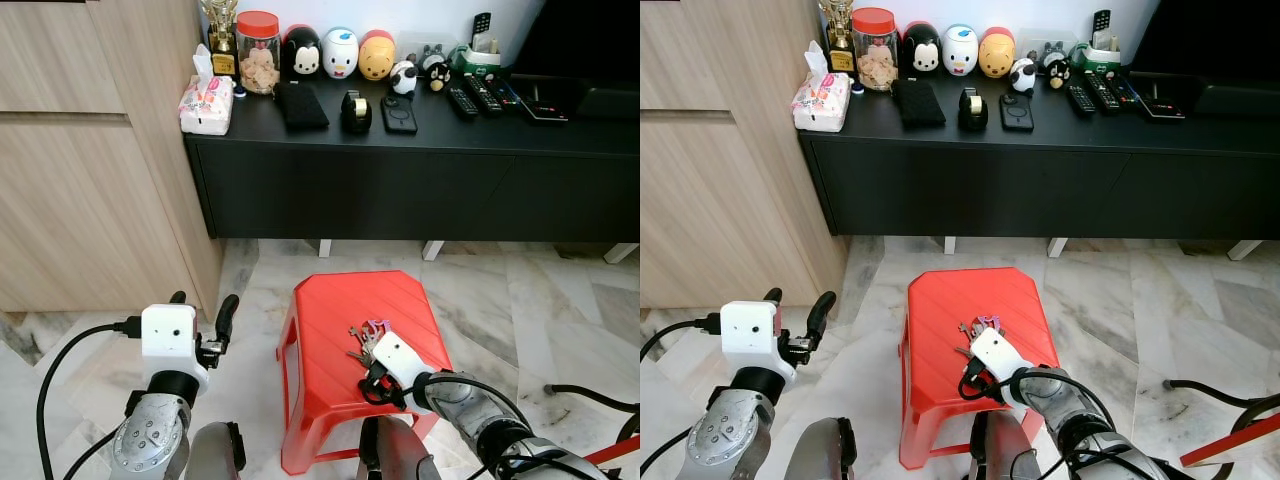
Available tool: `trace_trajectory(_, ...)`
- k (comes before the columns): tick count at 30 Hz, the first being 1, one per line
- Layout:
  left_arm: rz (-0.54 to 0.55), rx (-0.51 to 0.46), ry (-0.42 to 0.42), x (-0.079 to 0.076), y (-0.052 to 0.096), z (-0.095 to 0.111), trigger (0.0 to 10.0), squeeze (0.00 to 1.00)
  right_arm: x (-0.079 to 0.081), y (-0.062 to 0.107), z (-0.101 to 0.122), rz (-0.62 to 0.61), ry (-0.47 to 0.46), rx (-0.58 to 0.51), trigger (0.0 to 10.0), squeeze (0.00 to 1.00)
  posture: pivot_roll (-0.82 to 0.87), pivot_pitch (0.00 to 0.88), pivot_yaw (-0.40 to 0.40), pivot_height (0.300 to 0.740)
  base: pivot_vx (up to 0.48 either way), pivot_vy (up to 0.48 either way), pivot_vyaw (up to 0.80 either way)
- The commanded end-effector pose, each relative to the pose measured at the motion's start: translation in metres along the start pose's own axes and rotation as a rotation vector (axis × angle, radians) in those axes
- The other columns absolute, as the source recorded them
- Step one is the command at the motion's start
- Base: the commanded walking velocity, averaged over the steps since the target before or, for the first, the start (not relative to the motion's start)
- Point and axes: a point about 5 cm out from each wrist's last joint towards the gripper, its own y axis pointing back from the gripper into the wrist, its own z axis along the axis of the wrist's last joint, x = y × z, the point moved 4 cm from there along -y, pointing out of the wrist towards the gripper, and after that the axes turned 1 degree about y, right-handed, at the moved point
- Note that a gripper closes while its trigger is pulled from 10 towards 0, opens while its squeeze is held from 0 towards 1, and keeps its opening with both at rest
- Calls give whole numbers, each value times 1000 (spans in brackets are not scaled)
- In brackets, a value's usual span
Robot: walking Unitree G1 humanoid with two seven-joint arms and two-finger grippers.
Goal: Hang keys on a hook
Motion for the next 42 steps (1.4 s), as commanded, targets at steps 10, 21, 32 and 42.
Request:
trace_trajectory(10,-18,0,-10,-3,2,4,10000,0,8,-1,-11,29,-33,45,3961,0,78,148,-122,605,0,0,0)
trace_trajectory(21,-23,6,-11,-4,1,3,10000,0,4,0,-13,3,-34,54,3765,0,79,146,-120,605,0,0,0)
trace_trajectory(32,-26,9,-13,-5,1,2,10000,0,3,0,-13,-8,-42,52,0,0,78,142,-122,605,0,0,0)
trace_trajectory(42,-21,8,-14,-4,-2,1,10000,0,-11,2,8,-88,-97,-71,0,0,74,127,-126,605,0,0,0)
